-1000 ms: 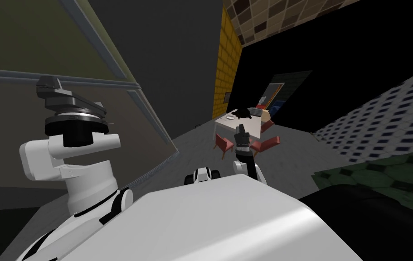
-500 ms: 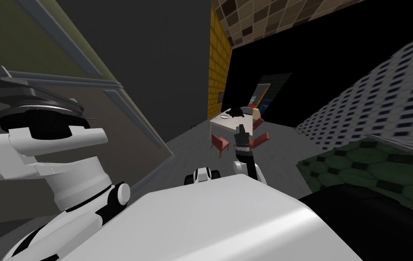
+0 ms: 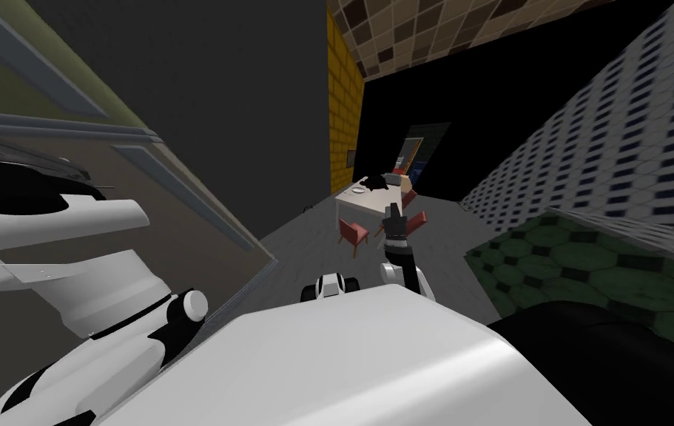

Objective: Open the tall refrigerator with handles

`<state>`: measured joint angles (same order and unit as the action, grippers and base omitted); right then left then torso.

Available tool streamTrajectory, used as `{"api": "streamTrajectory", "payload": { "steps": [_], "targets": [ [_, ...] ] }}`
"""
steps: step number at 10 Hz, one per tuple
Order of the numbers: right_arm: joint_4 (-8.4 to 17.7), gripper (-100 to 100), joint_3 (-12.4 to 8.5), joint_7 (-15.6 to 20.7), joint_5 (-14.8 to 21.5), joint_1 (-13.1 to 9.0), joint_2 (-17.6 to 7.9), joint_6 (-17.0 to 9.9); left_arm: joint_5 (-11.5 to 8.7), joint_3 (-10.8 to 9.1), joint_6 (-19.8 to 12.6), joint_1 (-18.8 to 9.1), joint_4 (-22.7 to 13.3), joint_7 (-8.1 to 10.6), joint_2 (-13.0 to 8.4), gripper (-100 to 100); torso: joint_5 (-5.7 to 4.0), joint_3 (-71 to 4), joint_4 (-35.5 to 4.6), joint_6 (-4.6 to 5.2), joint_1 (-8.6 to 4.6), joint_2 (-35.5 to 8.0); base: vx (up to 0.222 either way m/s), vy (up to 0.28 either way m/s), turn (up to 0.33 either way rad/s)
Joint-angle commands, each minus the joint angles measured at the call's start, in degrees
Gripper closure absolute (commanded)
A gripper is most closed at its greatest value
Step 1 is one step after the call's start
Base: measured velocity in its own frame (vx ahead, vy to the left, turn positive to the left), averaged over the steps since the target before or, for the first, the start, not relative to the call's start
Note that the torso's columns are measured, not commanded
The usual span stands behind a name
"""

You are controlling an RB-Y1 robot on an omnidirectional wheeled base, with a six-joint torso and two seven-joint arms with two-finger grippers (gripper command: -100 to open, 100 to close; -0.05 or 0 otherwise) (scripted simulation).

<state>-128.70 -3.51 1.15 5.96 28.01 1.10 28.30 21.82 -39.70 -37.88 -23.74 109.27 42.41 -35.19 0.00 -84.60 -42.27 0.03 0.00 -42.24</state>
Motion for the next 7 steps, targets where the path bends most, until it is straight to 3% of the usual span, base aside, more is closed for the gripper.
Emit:
{"api": "streamTrajectory", "payload": {
  "steps": [1,2,3,4,7],
  "targets": [
    [0.0,0,0.0,0.0,0.0,0.0,0.0,0.0,0.7,-2.54,-4.0,-1.4,-1.3,1.71,-1.2,-100,0.01,0.0,0.0,-0.07,0.03,0.0,0.044,0.006,-0.191],
    [0.0,0,0.0,0.0,0.0,0.0,0.0,0.0,0.7,-2.54,-4.5,-1.4,-1.3,1.71,-1.2,-100,0.0,0.0,0.0,-0.02,0.01,-0.1,0.039,0.006,-0.107],
    [0.0,0,0.0,0.0,0.0,0.0,0.0,0.0,1.1,-4.12,-6.8,-2.5,-2.7,2.71,-2.2,-100,0.01,0.1,0.0,-0.06,0.0,-0.1,0.055,0.0,-0.219],
    [0.0,0,0.0,0.0,0.0,0.0,0.0,0.0,1.1,-4.12,-7.0,-2.5,-2.7,2.71,-2.2,-100,0.0,0.0,0.0,0.0,-0.02,0.0,0.046,0.005,-0.112],
    [0.0,0,0.0,0.0,0.0,0.0,0.0,0.0,1.7,-7.08,-11.4,-4.4,-5.3,4.54,-4.2,-100,0.01,0.0,0.0,-0.05,0.01,-0.1,0.045,0.013,-0.161]
  ]
}}
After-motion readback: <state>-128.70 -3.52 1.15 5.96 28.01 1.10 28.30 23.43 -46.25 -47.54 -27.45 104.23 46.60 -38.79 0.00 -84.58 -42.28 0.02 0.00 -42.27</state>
